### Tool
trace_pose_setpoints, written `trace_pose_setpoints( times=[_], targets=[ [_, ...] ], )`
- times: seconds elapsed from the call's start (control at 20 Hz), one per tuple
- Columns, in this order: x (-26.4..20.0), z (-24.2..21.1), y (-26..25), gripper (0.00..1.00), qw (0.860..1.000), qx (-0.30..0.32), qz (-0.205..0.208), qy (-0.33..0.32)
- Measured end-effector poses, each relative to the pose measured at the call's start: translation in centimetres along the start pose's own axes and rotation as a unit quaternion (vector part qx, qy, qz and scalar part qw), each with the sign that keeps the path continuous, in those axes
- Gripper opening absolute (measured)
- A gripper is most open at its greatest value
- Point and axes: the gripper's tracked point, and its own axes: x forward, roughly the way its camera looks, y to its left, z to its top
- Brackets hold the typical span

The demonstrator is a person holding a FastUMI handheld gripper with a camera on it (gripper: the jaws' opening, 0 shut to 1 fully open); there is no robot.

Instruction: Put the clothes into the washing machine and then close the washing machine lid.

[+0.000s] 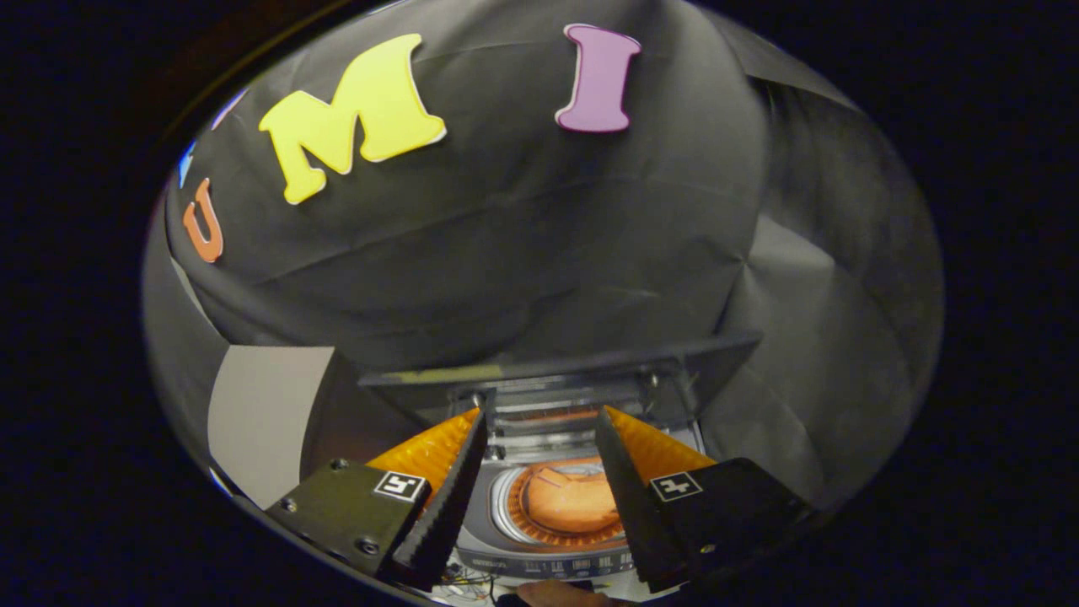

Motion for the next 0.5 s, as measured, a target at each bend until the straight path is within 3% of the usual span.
trace_pose_setpoints(
  times=[0.2, 0.5],
  targets=[
    [1.4, 4.2, 1.6, 0.82, 0.999, -0.017, 0.014, -0.03],
    [4.9, 5.9, 0.7, 0.83, 0.999, -0.033, -0.022, -0.03]
  ],
)
